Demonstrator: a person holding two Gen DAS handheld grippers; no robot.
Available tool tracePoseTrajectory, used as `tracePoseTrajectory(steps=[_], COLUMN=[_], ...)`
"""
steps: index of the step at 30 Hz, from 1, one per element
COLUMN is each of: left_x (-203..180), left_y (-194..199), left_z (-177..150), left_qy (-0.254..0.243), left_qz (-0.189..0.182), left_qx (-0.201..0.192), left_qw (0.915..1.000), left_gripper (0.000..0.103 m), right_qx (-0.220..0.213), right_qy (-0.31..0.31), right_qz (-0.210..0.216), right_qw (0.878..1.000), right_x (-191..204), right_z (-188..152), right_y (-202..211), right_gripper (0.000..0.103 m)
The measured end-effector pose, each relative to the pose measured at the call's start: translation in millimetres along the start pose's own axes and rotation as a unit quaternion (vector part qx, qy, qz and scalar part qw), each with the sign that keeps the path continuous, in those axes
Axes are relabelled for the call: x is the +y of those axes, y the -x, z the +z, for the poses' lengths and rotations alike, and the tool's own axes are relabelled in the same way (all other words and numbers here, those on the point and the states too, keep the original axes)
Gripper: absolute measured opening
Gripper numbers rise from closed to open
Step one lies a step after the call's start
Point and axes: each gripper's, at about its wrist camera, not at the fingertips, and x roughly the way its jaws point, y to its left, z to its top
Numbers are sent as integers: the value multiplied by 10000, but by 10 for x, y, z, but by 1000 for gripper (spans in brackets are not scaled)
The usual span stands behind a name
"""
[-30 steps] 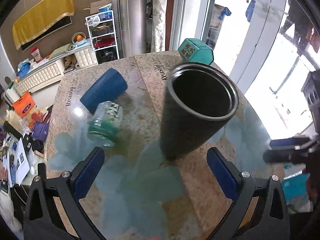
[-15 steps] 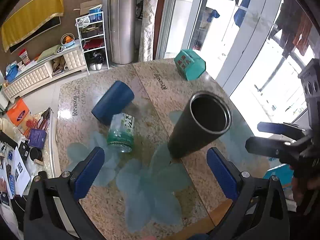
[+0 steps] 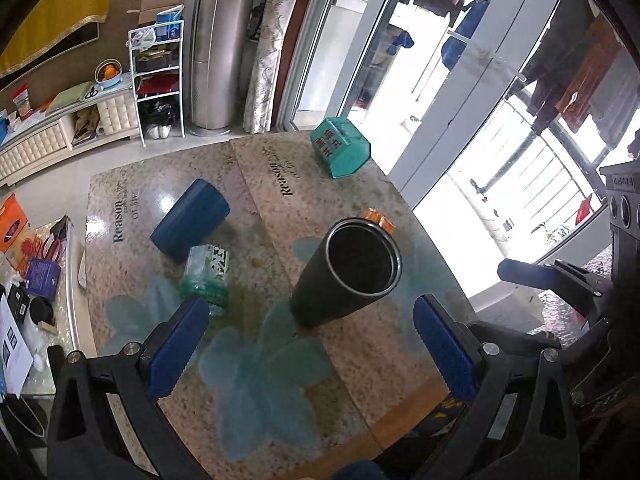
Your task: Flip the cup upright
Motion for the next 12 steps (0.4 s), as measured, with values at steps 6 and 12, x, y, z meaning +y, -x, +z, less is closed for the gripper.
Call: tracePoseTrajectory(steps=[6,12], left_x=[-66,-89], left_y=[-47,-85], left_z=[42,64], left_qy=[-26,-26], left_qz=[-23,-45], left_qx=[66,-1], left_qw=[10000,10000], left_gripper=[103,103], right_qx=[-133,-163], right_qy=[-91,-138], right_qz=[-158,-111], right_qw=[9997,9997], right_x=[-124,-127], right_z=[63,86], right_y=[23,43], right_gripper=[103,103])
